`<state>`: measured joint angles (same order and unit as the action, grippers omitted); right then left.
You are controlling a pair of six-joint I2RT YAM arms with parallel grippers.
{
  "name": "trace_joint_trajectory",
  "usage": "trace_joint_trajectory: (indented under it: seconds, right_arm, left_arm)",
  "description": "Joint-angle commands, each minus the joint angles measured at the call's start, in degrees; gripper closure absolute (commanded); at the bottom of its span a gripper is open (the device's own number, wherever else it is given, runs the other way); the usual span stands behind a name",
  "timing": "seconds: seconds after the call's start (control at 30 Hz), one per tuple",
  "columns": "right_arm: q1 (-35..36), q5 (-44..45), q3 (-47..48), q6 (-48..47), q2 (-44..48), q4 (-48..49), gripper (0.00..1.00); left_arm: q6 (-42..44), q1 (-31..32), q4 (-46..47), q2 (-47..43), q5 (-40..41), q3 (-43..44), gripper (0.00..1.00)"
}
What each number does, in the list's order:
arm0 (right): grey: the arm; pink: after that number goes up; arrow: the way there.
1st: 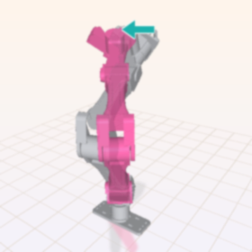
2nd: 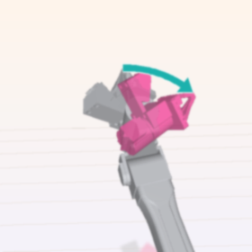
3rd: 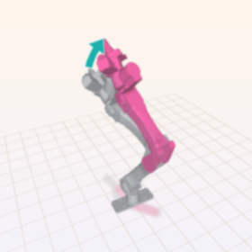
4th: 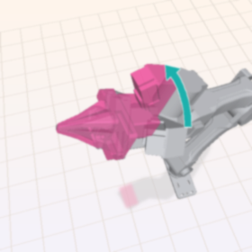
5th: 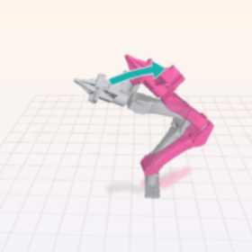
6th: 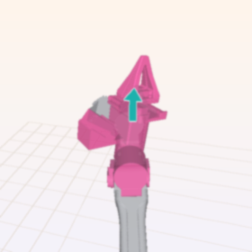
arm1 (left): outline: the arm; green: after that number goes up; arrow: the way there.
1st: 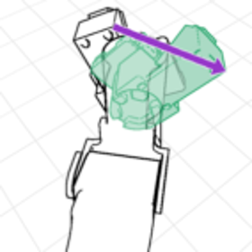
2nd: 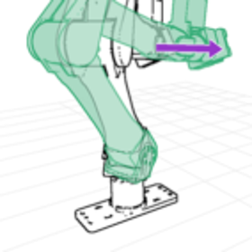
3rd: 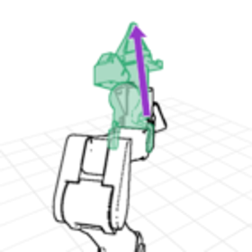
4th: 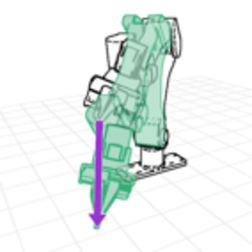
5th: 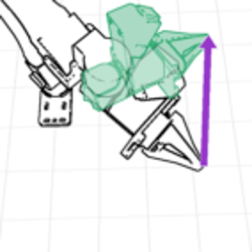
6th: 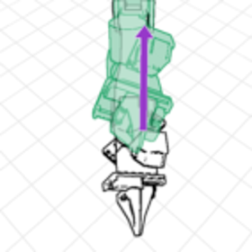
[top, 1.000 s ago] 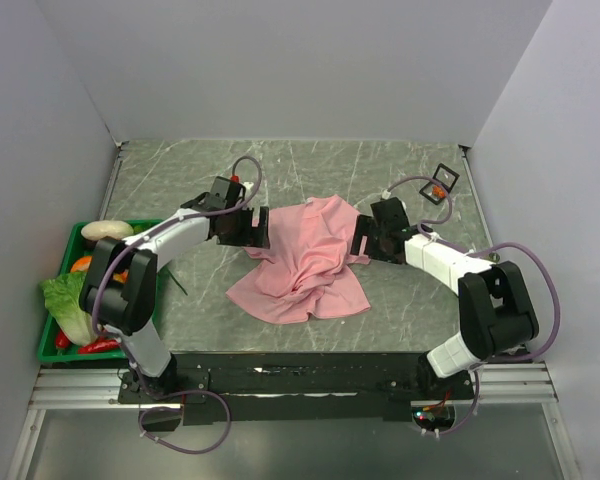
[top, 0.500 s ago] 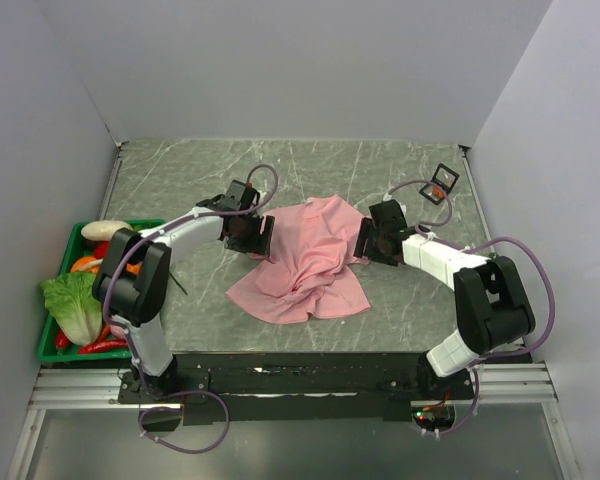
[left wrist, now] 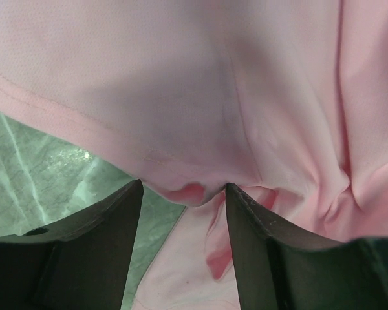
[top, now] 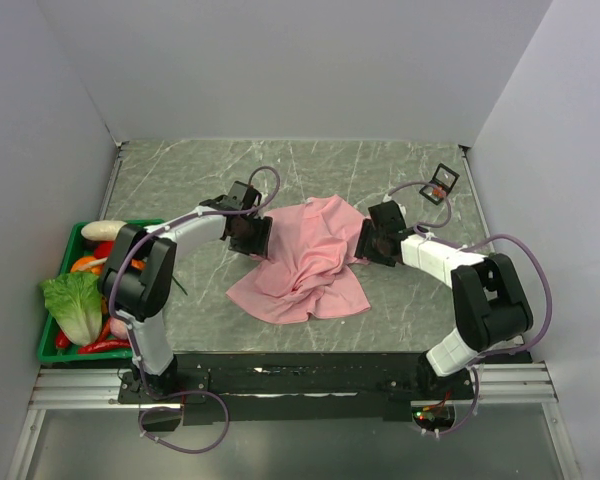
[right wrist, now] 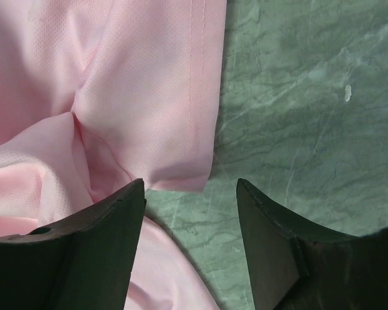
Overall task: Pin the brooch onto the clothing
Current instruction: Flatten out the crumpled clothing at the center of the board.
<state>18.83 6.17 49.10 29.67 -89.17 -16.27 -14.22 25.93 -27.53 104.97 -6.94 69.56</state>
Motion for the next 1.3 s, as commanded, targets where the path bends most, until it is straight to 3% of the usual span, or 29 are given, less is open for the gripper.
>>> trace_joint_trajectory:
  seconds: [0.0, 0.27, 0.37, 0.6, 0.77, 0.87, 1.03, 1.27]
  right_arm:
    - [-0.1, 0.7, 0.0, 1.2, -2.1, 1.9, 0.36]
    - [0.2, 0.0, 0.8, 1.4, -4.0, 2.4, 0.41]
    - [0.2, -0.3, 1.1, 1.3, -4.1, 2.2, 0.44]
    - [0.2, -2.7, 1.7, 0.9, -5.6, 2.5, 0.65]
    - [0.2, -4.7, 2.0, 0.8, -6.6, 2.6, 0.82]
    - [0.0, -4.1, 2.6, 0.9, -6.5, 1.6, 1.0]
    - [-1.3, -2.7, 3.5, 0.0, -5.1, -0.5, 1.0]
    - [-8.4, -5.8, 1.6, -1.6, 1.3, -0.7, 1.0]
  left_arm:
    - [0.3, 0.3, 1.9, 0.8, -4.1, 2.2, 0.42]
    - [-0.5, 0.3, 2.1, 2.0, -7.8, 2.3, 0.54]
    - [-0.5, 0.3, 2.2, 1.6, -7.7, 2.2, 0.65]
    - [-0.6, 0.3, 2.4, 1.4, -6.8, 2.2, 0.99]
    - [-0.6, 0.2, 3.4, -1.6, -3.7, 1.3, 0.99]
    - [0.2, -0.3, 3.1, -3.7, 0.4, 0.9, 0.99]
    - [1.2, -3.7, 2.7, -7.0, 4.3, 0.5, 0.99]
    - [1.6, -12.2, 2.0, -11.4, 5.6, 0.0, 0.99]
